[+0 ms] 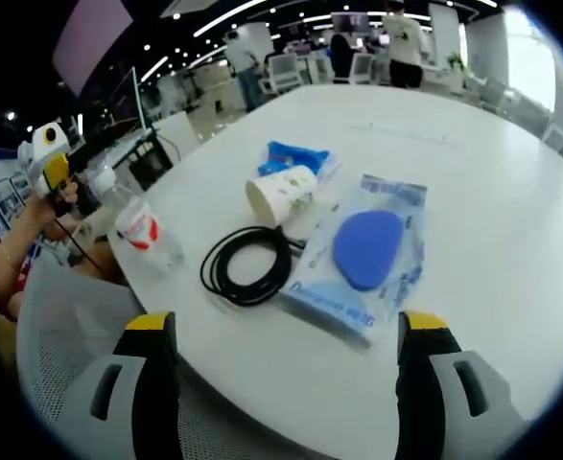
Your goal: Arrange the tabletop items into an orderly group along one side of the table until the central work area is clear of visible clutter.
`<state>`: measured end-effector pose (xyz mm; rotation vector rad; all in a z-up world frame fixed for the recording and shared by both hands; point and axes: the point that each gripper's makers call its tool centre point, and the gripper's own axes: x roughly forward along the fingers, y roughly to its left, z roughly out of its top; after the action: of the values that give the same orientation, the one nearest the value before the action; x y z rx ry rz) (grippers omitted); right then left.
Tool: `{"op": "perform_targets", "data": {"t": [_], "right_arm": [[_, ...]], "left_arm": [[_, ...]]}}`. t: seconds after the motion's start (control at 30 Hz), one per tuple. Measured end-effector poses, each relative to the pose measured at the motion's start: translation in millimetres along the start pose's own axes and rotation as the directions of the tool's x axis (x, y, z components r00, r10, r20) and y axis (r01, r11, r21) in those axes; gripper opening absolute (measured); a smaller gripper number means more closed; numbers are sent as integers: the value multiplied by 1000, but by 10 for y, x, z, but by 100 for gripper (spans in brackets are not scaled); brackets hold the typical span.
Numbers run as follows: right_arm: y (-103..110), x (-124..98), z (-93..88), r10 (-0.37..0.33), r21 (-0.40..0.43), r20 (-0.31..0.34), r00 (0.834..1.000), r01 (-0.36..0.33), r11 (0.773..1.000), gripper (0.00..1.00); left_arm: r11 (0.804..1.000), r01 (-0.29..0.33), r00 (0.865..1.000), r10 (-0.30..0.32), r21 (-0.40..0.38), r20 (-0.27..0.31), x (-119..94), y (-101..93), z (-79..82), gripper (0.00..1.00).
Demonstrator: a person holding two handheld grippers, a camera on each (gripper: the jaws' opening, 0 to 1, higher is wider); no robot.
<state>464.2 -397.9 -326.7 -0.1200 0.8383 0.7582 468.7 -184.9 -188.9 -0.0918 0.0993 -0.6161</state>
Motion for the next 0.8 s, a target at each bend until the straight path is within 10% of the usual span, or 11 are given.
{"op": "perform_targets", "data": {"t": [0.8], "right_arm": [[14, 5, -20, 11, -8, -12, 1000, -12, 1000, 95]], "left_arm": [[997, 77, 991, -78, -19, -106, -112, -83, -620, 93]]}}
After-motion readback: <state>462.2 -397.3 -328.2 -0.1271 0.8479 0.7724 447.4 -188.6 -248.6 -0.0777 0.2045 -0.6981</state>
